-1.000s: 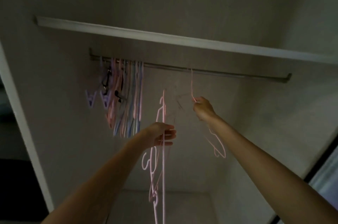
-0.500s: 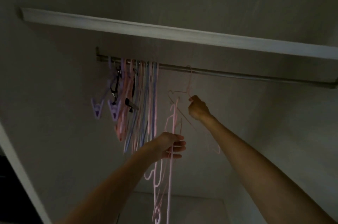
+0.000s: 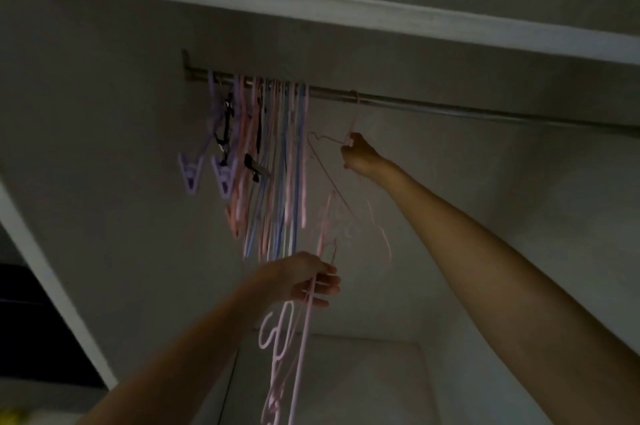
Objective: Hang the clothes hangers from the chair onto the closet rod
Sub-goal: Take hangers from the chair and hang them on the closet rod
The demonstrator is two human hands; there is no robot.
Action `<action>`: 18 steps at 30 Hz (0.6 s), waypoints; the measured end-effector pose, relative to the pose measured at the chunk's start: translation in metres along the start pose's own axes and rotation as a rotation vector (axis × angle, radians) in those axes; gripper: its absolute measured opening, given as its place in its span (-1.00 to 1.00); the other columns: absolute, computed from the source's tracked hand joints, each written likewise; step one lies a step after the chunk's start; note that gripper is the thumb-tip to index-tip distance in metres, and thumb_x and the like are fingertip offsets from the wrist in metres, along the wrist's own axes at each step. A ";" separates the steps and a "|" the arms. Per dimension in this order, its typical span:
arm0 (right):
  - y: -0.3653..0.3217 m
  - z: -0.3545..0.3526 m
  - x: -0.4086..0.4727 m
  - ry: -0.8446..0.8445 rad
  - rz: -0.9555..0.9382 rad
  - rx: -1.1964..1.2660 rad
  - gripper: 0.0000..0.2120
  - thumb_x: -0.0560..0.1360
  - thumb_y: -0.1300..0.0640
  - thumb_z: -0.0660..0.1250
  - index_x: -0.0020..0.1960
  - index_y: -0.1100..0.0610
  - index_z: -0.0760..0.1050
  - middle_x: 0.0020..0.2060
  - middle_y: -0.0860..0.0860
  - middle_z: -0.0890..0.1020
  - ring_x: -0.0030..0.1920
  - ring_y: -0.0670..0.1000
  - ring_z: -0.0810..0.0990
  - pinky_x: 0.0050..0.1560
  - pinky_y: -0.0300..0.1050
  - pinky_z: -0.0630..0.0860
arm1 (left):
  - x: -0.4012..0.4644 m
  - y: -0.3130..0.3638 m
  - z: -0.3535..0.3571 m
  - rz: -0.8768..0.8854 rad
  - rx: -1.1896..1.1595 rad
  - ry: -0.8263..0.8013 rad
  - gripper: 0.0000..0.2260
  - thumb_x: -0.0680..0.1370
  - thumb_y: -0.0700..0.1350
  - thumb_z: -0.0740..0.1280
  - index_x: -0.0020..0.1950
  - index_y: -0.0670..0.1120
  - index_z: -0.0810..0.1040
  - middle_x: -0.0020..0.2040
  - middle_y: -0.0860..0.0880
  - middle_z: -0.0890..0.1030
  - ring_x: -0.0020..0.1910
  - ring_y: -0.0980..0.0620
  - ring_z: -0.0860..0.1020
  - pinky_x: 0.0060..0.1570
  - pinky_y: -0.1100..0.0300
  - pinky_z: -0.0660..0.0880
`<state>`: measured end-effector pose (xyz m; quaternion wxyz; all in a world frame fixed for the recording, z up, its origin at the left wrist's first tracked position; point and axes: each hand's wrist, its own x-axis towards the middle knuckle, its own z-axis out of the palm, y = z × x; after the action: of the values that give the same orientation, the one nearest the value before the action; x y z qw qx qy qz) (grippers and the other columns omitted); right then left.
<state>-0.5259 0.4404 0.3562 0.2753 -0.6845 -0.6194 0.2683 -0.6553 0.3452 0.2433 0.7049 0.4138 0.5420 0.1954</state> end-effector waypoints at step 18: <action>-0.012 0.037 -0.015 -0.007 -0.081 -0.006 -0.46 0.60 0.21 0.04 0.54 0.13 -0.01 0.47 0.12 0.23 0.41 0.12 0.31 0.37 -0.16 0.27 | -0.007 -0.058 -0.025 -0.115 -0.110 0.037 -0.78 0.63 -0.23 0.09 -0.14 -0.18 0.47 -0.48 -0.03 0.65 -0.50 0.08 0.64 0.07 -0.05 0.48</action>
<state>-0.5618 0.4278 0.3393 0.2817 -0.6587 -0.6485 0.2575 -0.6913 0.3155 0.1994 0.7265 0.3391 0.5662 0.1914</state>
